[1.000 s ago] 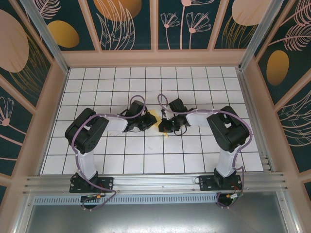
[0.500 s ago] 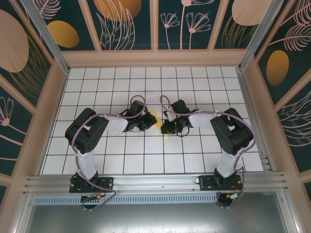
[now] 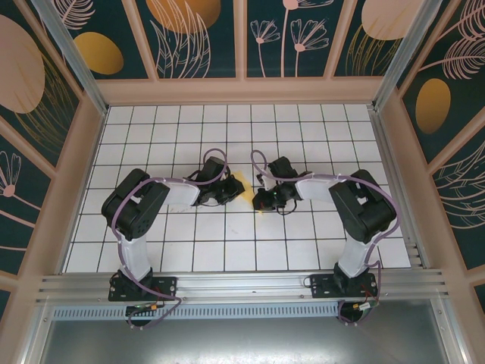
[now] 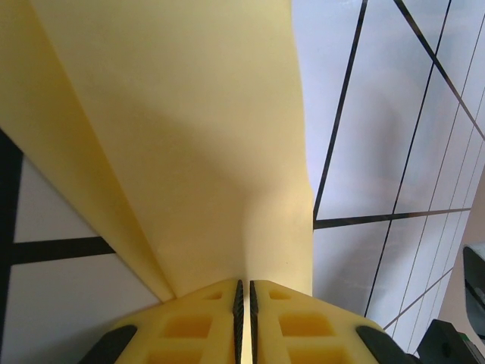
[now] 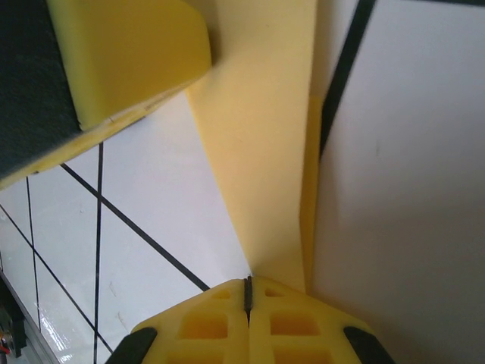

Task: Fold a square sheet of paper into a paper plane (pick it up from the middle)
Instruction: Fold the wing for the fifth time at the center of the table.

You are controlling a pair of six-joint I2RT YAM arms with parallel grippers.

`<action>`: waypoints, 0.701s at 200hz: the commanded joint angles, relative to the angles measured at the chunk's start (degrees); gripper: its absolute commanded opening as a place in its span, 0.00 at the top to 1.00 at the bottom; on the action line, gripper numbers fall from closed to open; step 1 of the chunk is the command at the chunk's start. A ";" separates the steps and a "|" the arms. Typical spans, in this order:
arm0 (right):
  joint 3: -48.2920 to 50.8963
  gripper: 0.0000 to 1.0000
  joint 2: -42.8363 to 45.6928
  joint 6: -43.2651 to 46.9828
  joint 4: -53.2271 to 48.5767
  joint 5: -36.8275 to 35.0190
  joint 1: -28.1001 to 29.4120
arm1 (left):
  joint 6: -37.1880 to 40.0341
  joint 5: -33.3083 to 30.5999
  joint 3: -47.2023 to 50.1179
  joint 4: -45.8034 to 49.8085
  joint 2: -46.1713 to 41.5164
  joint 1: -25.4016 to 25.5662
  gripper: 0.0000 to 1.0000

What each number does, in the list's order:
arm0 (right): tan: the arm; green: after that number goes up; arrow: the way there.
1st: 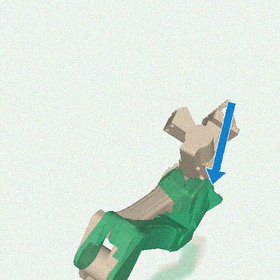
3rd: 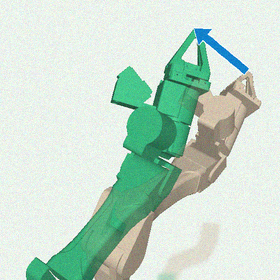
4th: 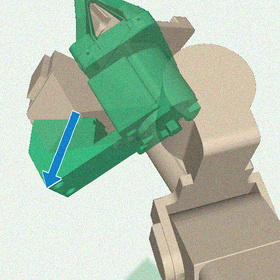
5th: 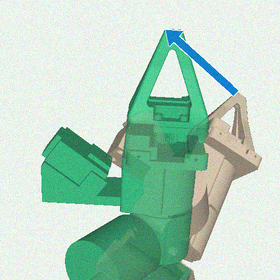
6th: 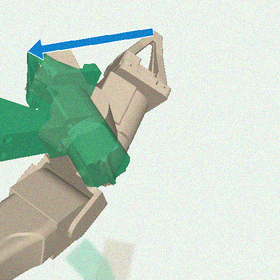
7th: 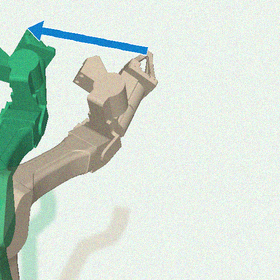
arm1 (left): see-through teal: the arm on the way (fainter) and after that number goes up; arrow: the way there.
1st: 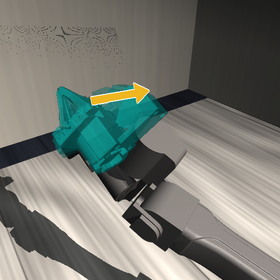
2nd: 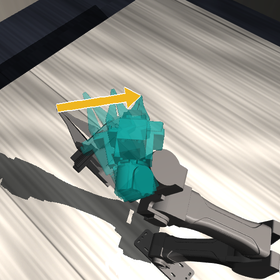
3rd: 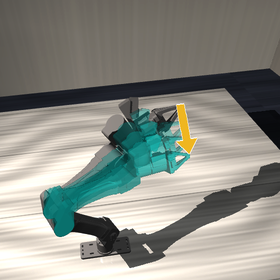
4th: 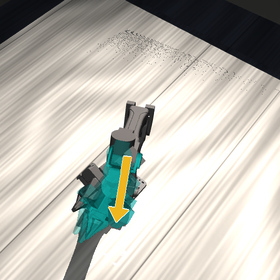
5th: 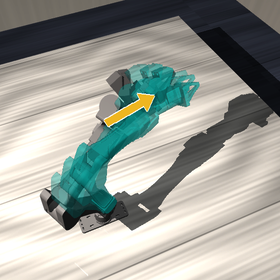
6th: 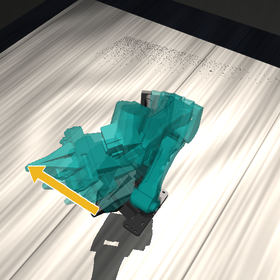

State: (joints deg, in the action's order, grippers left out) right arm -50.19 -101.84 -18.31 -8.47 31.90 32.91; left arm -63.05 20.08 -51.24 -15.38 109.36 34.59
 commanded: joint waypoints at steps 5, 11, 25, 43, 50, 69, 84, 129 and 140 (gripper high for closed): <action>3.23 0.97 2.24 0.34 -6.95 -1.32 -0.73 | 2.57 -8.61 2.20 10.83 4.11 -0.82 0.84; 3.73 0.97 2.11 0.10 -6.99 -1.39 -0.74 | 2.56 -8.65 2.20 10.81 4.06 -0.79 0.84; 5.09 0.97 1.36 -0.36 -6.75 -1.71 -0.73 | 2.57 -8.67 2.21 10.81 4.03 -0.76 0.84; 6.29 0.97 0.14 -0.86 -6.60 -3.12 -0.74 | 2.58 -8.72 2.15 10.85 4.19 -0.76 0.84; 6.41 0.97 -0.37 -0.90 -6.81 -4.13 -0.74 | 2.58 -8.74 2.20 10.82 4.17 -0.75 0.84; 6.42 0.98 -0.14 -0.84 -7.37 -6.34 -0.74 | 2.56 -8.66 2.11 10.72 4.28 -0.77 0.84; 6.75 0.98 2.42 -0.83 -7.13 -4.71 -0.72 | 2.57 -8.65 2.11 10.78 4.22 -0.82 0.84; 9.17 0.97 4.53 -1.86 -6.83 -1.96 -0.87 | 2.58 -8.64 1.94 10.82 4.45 -0.82 0.85; 9.75 0.98 3.62 -2.23 -6.91 -3.03 -0.83 | 2.57 -8.56 1.94 10.72 4.54 -0.81 0.85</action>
State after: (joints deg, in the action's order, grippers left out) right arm -43.97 -97.23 -19.05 -6.83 31.29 32.23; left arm -63.02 19.86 -51.35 -15.14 109.40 34.70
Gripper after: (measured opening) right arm 0.046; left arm 0.152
